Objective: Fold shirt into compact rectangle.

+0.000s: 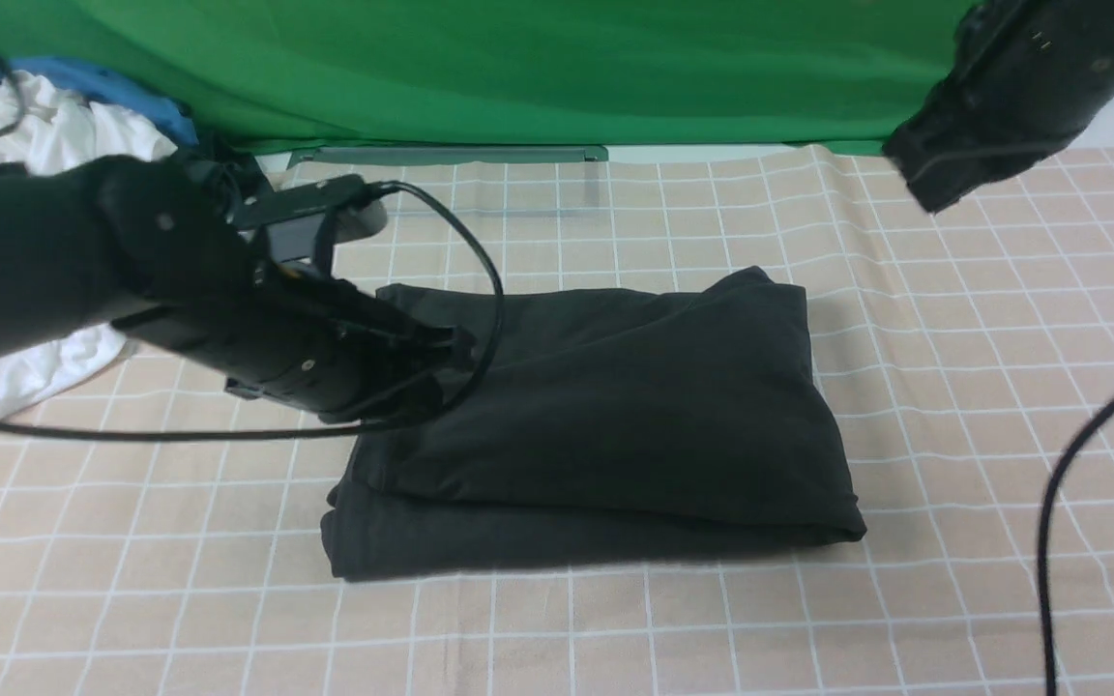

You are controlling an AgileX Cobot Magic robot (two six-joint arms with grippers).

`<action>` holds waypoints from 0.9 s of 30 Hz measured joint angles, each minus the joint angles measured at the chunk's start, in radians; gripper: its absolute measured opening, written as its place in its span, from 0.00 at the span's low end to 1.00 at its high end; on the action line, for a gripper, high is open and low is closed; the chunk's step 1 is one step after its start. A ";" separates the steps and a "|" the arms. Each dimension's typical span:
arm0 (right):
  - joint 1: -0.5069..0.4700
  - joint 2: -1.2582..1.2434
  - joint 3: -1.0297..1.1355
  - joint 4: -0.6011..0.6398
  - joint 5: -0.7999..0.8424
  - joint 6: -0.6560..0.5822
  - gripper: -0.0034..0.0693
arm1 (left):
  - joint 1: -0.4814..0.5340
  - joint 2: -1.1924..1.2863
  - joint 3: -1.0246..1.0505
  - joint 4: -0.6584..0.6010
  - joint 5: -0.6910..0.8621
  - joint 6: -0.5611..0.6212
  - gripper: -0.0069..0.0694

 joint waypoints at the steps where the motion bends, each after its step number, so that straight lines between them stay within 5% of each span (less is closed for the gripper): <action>1: 0.000 -0.027 0.017 0.000 -0.001 0.000 0.10 | 0.000 0.020 -0.008 0.007 -0.004 0.000 0.12; 17: 0.000 -0.619 0.368 -0.001 -0.206 0.041 0.10 | -0.005 0.060 -0.017 0.141 0.051 -0.129 0.12; 27: 0.000 -1.138 0.782 -0.002 -0.798 0.053 0.10 | -0.005 -0.453 -0.012 0.145 0.104 -0.126 0.12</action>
